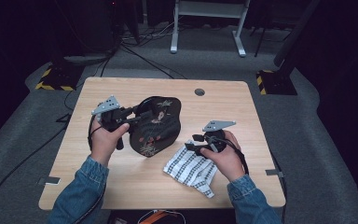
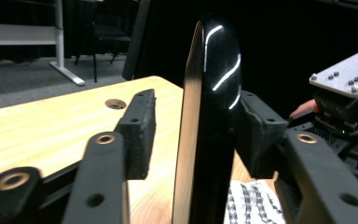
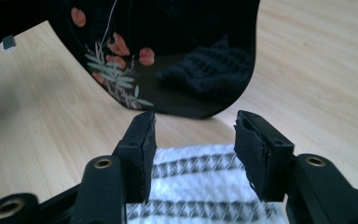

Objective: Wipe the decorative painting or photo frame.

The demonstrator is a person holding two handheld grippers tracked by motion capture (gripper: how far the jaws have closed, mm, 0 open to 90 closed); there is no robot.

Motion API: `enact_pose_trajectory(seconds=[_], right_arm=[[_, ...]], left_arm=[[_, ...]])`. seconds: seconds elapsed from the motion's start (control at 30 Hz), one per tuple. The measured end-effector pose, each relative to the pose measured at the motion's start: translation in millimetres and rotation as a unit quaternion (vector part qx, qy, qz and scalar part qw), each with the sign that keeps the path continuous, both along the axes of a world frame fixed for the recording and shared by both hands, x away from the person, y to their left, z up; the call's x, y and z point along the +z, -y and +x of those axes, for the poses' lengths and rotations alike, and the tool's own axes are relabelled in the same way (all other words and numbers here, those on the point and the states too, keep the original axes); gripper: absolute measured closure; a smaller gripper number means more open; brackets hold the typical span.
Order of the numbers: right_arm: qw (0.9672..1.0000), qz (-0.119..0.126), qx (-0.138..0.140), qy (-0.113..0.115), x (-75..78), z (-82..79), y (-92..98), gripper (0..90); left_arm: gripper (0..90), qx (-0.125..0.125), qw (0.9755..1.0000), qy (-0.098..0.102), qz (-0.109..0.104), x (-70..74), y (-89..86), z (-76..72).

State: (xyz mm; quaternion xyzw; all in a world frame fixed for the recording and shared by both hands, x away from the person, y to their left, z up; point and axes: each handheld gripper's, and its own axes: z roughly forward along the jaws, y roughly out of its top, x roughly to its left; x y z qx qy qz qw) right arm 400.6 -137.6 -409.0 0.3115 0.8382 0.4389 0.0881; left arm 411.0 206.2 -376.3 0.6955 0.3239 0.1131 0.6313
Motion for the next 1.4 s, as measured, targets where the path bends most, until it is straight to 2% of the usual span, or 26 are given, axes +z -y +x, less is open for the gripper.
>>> enact_pose_trajectory(seconds=[0.23,0.3,0.33,0.37,0.43,0.6,0.7,0.77,0.93,1.03,1.17,1.4], right_arm=[[0.9994,0.015,-0.005,0.031,20.8,23.3,-4.2,46.6],[0.9993,0.019,-0.006,0.033,25.5,32.6,-6.2,46.4],[0.9992,0.022,-0.005,0.034,27.3,37.9,-7.6,46.3],[0.9991,0.023,-0.004,0.034,28.4,43.2,-9.1,45.9],[0.9991,0.027,-0.004,0.033,28.4,49.4,-11.4,45.8],[0.9991,0.031,0.000,0.031,24.9,63.0,-18.0,45.8],[0.9988,0.042,0.007,0.025,19.2,72.6,-24.8,45.7],[0.9986,0.049,0.009,0.019,15.8,78.1,-27.2,45.7],[0.9986,0.047,0.022,0.011,11.8,84.5,-31.3,45.4],[0.9986,0.044,0.027,0.011,10.3,86.5,-33.6,44.5],[0.9984,0.043,0.034,0.009,10.1,87.8,-36.1,43.3],[0.9978,0.046,0.047,0.006,8.3,90.4,-38.6,41.4]], left_arm=[[47.8,0.012,0.9998,0.003,0.014,6.7,-13.0,-20.0],[47.5,0.017,0.9996,0.000,0.021,7.6,-18.5,-29.4],[47.4,0.017,0.9996,0.000,0.021,7.6,-18.5,-29.4],[47.4,0.022,0.9992,-0.008,0.032,5.7,-23.3,-39.0],[47.2,0.023,0.9990,-0.008,0.036,4.4,-24.5,-40.8],[47.2,0.025,0.9983,-0.026,0.045,-7.8,-31.5,-49.6],[47.2,0.028,0.9974,-0.036,0.056,-16.1,-35.2,-56.1],[47.1,0.027,0.9970,-0.042,0.059,-19.8,-35.5,-58.5],[46.8,0.027,0.9962,-0.051,0.066,-26.1,-34.0,-60.0],[46.9,0.023,0.9949,-0.062,0.077,-33.6,-29.7,-59.7],[50.7,0.019,0.9935,-0.065,0.092,-38.6,-23.3,-58.9],[56.1,0.021,0.9924,-0.070,0.099,-44.1,-21.1,-56.2]])
